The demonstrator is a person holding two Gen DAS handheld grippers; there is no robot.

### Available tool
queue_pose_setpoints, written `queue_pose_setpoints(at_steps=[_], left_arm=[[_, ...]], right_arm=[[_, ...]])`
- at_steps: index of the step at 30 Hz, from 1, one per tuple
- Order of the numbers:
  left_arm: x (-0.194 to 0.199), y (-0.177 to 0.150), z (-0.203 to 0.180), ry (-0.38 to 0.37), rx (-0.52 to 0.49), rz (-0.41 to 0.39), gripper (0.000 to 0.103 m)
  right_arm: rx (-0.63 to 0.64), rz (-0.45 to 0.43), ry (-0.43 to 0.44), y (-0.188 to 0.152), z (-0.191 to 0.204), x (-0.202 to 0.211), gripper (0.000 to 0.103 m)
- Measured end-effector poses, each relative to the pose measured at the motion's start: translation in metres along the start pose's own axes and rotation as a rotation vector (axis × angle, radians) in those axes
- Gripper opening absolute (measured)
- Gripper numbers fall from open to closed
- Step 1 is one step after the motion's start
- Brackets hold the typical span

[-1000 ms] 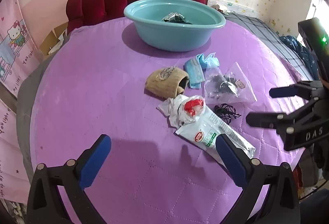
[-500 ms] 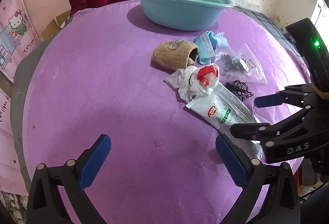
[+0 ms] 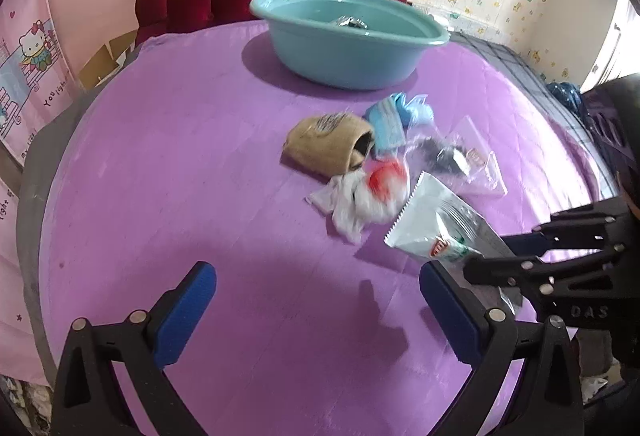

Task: Organize soft objects
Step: 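Grasp the white-green snack pouch with the right tool while the left tool grasps the white tissue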

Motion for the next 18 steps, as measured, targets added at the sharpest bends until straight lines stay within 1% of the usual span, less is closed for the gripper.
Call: queue_pose_setpoints(at_steps=[3, 4, 7, 12, 18], left_arm=[[-0.003, 0.007, -0.006, -0.008, -0.003, -0.012, 0.103], [-0.005, 0.009, -0.008, -0.013, -0.004, -0.015, 0.103], [-0.012, 0.014, -0.013, -0.021, -0.006, -0.011, 0.103], [-0.023, 0.023, -0.024, -0.029, -0.010, -0.009, 0.103], [-0.037, 0.032, -0.033, -0.037, -0.026, -0.012, 0.103]], right_arm=[[-0.014, -0.012, -0.006, -0.001, -0.008, 0.008, 0.027], [-0.021, -0.014, -0.008, -0.003, -0.004, 0.012, 0.027], [-0.042, -0.037, -0.029, -0.003, -0.011, 0.019, 0.027], [-0.085, -0.068, -0.057, -0.004, -0.030, 0.034, 0.027], [-0.126, -0.090, -0.067, -0.006, -0.051, 0.041, 0.027]])
Point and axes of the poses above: each gripper's, at about its wrist camera, not at the fingertips, and x roughly against the way its jaws point, z to its left, y to its top, the point moved 7 cm from there along -x, roughly the way its jaws point, and after that the axes turned 5 degrees about -y, right-handed, at the moved point
